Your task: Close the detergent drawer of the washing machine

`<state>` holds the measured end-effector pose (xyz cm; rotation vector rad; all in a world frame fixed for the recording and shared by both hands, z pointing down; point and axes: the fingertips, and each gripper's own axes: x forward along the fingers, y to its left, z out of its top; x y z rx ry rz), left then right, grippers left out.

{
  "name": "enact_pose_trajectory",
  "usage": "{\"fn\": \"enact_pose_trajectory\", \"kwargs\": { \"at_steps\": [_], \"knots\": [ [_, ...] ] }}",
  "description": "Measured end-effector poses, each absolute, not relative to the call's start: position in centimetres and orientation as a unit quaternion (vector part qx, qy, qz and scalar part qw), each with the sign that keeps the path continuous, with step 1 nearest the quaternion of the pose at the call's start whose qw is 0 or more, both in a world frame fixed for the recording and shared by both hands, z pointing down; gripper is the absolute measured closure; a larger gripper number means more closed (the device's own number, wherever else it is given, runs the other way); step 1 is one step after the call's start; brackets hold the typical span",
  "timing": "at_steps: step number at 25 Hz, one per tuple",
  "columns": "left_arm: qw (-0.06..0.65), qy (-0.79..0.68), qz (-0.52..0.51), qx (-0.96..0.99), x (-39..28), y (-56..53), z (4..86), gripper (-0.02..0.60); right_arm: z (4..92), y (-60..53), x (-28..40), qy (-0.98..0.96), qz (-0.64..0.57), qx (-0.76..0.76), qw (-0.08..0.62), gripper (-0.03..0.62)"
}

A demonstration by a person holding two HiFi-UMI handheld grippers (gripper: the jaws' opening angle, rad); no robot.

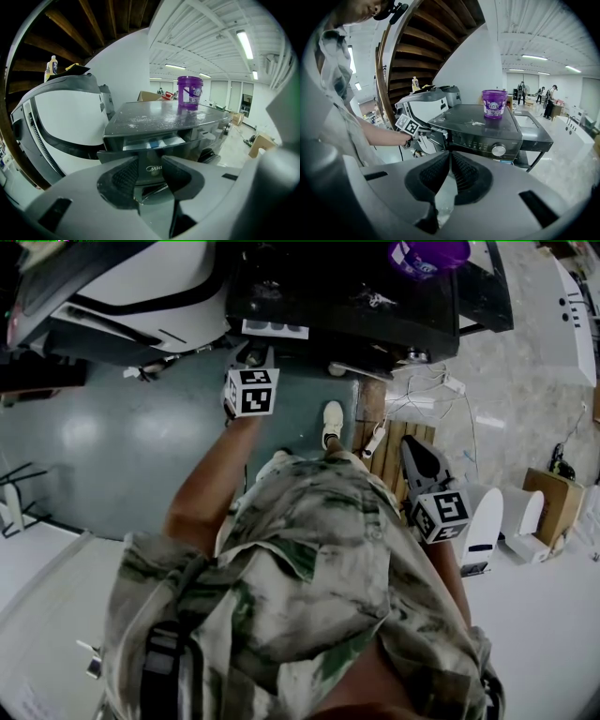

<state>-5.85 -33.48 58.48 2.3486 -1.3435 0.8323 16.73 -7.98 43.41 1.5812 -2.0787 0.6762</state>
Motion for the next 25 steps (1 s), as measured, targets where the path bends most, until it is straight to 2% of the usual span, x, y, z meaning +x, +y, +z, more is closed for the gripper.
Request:
{"fn": "enact_pose_trajectory", "kwargs": {
  "at_steps": [25],
  "knots": [
    [0.152,-0.471,0.289,0.820,-5.1,-35.5,58.9,0.414,43.4,-8.6,18.5,-0.740,0.246,0.584,0.226,0.556]
  ]
}}
